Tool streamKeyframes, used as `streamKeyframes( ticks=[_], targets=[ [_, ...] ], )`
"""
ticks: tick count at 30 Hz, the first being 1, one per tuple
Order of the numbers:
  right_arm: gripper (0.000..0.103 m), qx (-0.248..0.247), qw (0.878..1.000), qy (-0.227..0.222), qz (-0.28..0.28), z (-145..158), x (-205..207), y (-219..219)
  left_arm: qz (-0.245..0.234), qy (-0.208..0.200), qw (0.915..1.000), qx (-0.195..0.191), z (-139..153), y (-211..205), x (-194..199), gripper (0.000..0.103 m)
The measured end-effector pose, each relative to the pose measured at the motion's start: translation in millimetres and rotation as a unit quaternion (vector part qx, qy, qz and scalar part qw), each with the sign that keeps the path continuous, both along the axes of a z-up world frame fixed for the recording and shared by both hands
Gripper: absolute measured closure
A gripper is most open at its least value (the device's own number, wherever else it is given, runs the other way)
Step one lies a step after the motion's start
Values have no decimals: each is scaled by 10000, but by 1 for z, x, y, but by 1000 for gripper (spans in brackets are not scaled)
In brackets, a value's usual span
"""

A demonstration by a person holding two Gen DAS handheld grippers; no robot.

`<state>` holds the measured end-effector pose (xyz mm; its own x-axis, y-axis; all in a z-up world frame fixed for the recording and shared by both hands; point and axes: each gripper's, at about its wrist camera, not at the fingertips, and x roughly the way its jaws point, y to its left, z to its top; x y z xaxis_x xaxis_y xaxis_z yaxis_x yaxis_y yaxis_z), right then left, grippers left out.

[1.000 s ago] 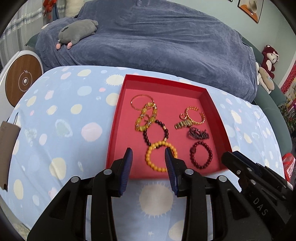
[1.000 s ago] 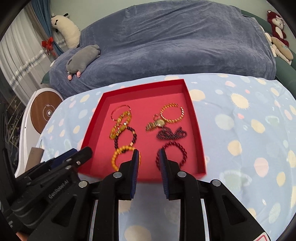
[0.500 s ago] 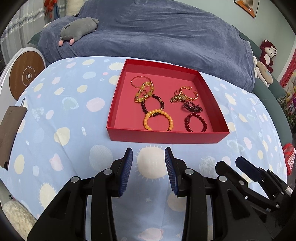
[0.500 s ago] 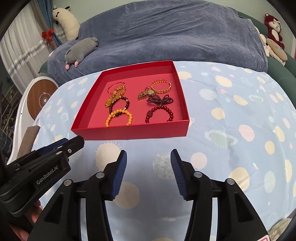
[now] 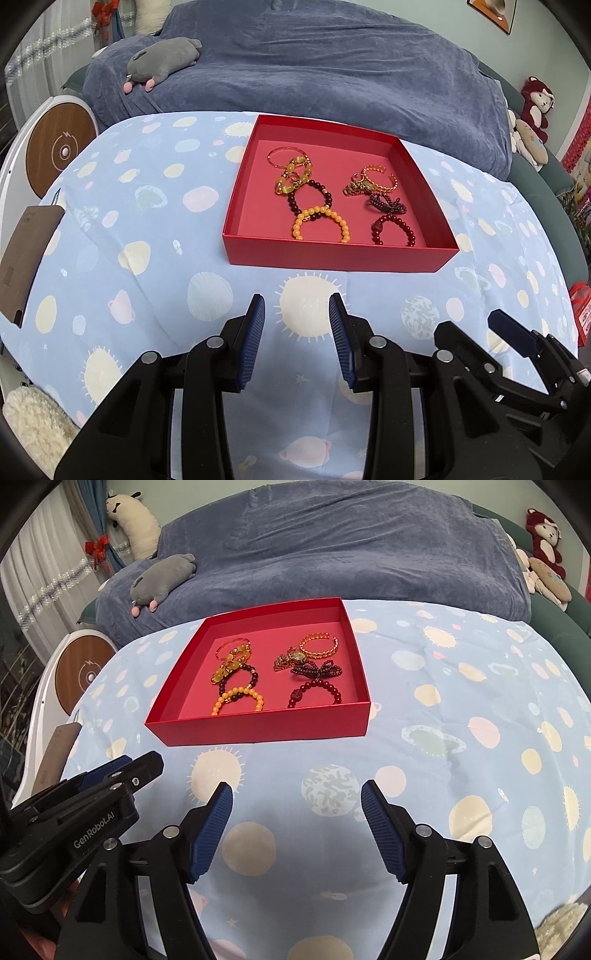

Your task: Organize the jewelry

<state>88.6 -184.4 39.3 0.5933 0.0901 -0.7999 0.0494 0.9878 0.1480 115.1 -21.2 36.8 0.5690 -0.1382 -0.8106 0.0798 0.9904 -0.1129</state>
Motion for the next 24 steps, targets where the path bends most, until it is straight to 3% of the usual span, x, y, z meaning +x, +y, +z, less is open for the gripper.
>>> streamKeyframes(
  ticks=[21, 23, 24],
  targets=[
    [16, -303, 9993, -194, -100, 0, -8, -2, 48, 57, 9999, 74, -5, 1, -7, 68],
    [6, -267, 9993, -189, -161, -1, -8, -5, 90, 58, 9999, 95, -7, 2, -7, 68],
    [6, -212, 9994, -191, -181, -1, -8, -7, 101, 67, 9999, 86, -8, 3, -7, 68]
  ],
)
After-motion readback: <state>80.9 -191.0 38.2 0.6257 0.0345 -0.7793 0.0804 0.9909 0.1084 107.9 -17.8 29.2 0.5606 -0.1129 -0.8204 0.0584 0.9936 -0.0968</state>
